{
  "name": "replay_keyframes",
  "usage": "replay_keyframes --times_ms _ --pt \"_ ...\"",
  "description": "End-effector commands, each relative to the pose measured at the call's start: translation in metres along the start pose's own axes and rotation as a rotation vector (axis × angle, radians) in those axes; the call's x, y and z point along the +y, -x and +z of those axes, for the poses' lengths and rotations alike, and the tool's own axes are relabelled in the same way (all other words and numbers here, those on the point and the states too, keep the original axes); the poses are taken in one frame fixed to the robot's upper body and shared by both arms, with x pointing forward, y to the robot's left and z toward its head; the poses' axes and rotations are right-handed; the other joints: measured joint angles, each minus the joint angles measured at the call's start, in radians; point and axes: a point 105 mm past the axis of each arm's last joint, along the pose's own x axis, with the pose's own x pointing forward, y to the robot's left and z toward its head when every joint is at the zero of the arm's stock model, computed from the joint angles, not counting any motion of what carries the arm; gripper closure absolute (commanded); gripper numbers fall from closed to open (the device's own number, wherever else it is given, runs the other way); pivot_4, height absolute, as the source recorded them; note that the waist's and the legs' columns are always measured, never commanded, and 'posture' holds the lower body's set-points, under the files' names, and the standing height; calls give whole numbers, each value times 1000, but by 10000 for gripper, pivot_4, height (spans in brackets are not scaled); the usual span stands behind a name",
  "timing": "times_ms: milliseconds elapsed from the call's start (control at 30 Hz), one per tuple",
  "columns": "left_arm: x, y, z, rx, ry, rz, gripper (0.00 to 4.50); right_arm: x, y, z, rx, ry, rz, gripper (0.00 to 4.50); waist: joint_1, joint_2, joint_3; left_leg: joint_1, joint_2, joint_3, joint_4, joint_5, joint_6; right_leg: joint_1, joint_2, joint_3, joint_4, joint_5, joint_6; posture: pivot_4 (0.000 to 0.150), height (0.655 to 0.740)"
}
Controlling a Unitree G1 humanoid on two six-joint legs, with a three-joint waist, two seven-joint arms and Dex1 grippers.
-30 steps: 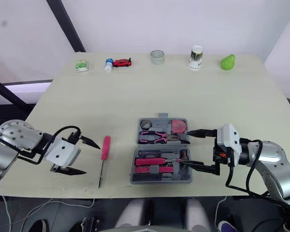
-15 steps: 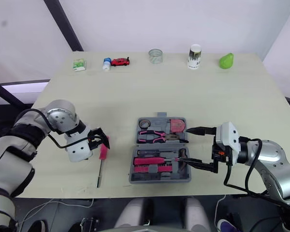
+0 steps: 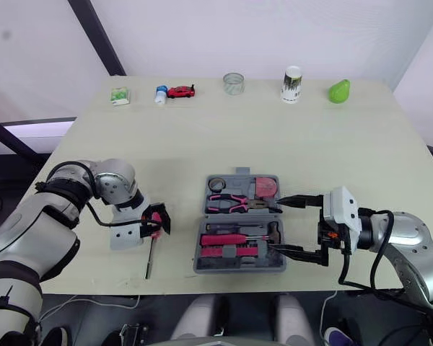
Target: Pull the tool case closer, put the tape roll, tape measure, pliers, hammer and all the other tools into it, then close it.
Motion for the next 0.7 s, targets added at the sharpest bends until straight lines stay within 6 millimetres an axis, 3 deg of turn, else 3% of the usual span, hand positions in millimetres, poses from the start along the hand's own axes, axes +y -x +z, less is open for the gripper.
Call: replay_keyframes --times_ms 33,400,433,467,700 --pt "3 2 -6 35 -11 -19 1400 -3 5 8 -7 43 -1 0 2 0 0 0 0 0 0 0 0 0 0 0 0 0 0 1500 7400" --pt "6 -7 -8 43 -56 -45 1400 -6 -5 10 -37 63 -18 0 3 4 -2 3 -1 0 0 0 0 2 0 1 2 1 1 1500 7400" --pt "5 -8 -9 45 -58 -44 6386 -6 -5 10 -37 64 -19 0 3 4 -3 4 -1 0 0 0 0 2 0 1 2 1 1 1500 7400" --pt "5 -9 -9 46 -56 -44 8671 -6 -5 10 -37 65 -20 0 3 5 -3 4 -1 0 0 0 0 3 0 1 2 1 1 1500 7400" --pt "-2 -15 -4 12 -52 -32 41037 -7 -8 11 -41 71 -16 0 2 9 -5 5 -1 1 0 0 0 3 0 2 2 1 1 1500 7400"
